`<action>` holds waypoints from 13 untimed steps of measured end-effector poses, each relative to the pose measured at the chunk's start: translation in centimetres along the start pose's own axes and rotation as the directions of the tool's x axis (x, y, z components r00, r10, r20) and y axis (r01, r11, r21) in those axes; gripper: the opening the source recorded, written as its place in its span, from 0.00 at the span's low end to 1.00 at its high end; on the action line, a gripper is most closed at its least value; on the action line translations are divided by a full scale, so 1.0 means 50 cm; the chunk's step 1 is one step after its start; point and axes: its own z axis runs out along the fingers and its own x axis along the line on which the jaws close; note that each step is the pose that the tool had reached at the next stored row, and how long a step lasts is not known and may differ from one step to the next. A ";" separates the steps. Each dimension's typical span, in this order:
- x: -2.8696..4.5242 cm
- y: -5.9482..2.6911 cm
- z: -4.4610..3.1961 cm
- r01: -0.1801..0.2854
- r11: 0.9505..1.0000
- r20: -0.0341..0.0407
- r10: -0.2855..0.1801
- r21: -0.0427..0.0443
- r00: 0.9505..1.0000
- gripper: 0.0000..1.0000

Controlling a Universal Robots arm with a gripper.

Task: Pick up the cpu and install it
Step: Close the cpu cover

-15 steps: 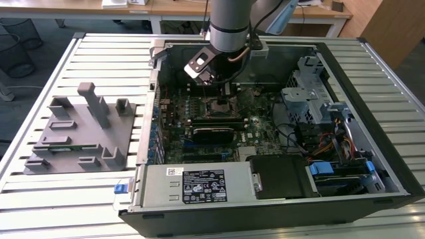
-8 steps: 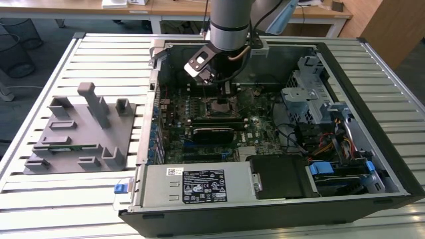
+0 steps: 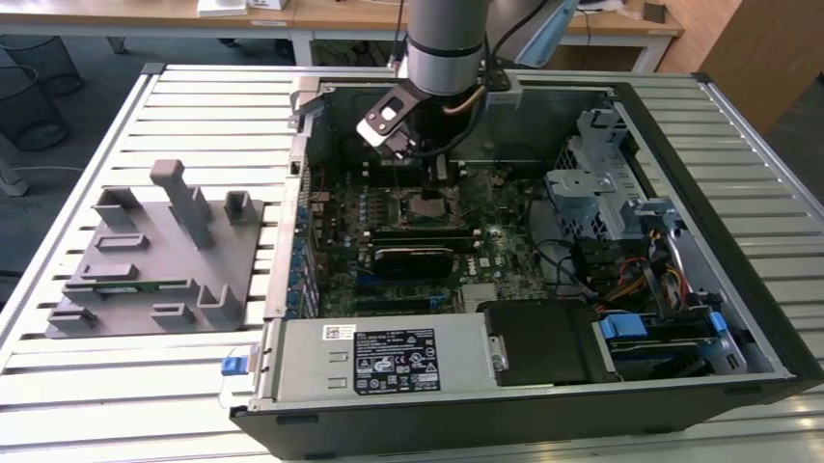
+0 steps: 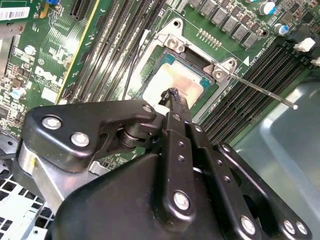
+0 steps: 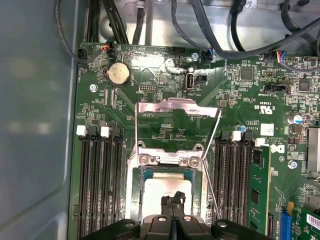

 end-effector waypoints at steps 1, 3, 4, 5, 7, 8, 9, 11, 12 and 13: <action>0.000 0.000 -0.001 0.000 1.000 0.000 0.000 0.000 1.000 0.11; 0.000 0.000 -0.004 0.000 1.000 0.000 0.000 0.000 1.000 0.11; 0.000 0.000 -0.006 0.000 1.000 0.000 0.000 0.000 1.000 0.11; 0.000 0.000 -0.007 0.000 1.000 0.000 0.000 0.001 1.000 0.11; 0.000 0.000 -0.010 0.000 1.000 0.001 0.000 0.001 1.000 0.11; 0.000 0.000 -0.011 0.000 1.000 0.003 0.000 0.001 1.000 0.11; 0.001 0.000 -0.012 0.000 1.000 0.003 0.000 0.001 1.000 0.11; 0.000 0.000 -0.014 0.000 1.000 0.003 0.000 0.001 1.000 0.11; 0.000 0.000 -0.015 0.000 1.000 0.003 0.000 0.001 1.000 0.11; 0.000 0.000 -0.016 0.000 1.000 0.003 0.000 0.001 1.000 0.11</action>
